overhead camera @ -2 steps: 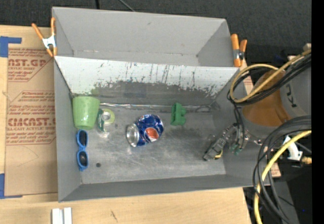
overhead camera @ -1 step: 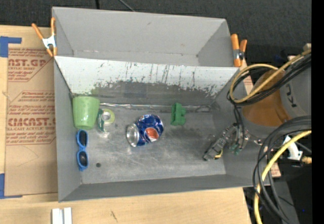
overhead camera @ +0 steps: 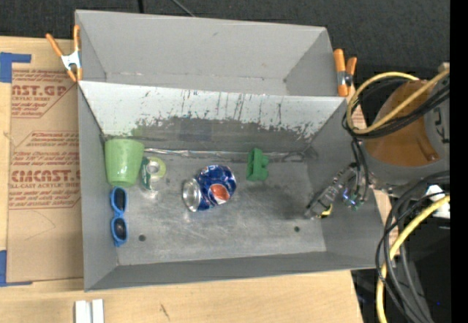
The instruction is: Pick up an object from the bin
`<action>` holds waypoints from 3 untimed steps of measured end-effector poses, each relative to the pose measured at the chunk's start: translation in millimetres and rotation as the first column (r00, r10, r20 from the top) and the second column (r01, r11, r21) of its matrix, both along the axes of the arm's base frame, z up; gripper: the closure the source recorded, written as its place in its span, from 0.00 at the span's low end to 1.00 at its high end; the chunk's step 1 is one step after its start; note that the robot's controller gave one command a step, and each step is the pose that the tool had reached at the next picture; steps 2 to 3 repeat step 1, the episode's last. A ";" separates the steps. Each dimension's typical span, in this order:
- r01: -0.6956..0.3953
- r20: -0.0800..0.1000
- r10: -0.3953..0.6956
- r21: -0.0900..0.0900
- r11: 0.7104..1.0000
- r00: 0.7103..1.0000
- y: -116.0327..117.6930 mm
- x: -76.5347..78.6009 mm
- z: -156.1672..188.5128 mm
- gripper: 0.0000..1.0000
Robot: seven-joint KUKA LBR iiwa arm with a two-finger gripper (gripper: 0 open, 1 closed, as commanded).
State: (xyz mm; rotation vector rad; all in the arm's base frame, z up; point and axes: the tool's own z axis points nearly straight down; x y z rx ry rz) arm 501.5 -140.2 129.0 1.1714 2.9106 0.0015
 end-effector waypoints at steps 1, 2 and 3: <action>-0.001 -0.005 0.001 0.000 1.000 1.000 0.4 0.0 -0.3 1.00; -0.001 -0.005 0.001 0.000 1.000 1.000 0.4 0.0 -0.3 1.00; -0.001 -0.005 0.001 0.000 1.000 1.000 0.4 0.0 -0.3 1.00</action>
Offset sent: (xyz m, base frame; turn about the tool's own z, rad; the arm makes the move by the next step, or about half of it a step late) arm 0.0001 0.0000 0.0007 0.0000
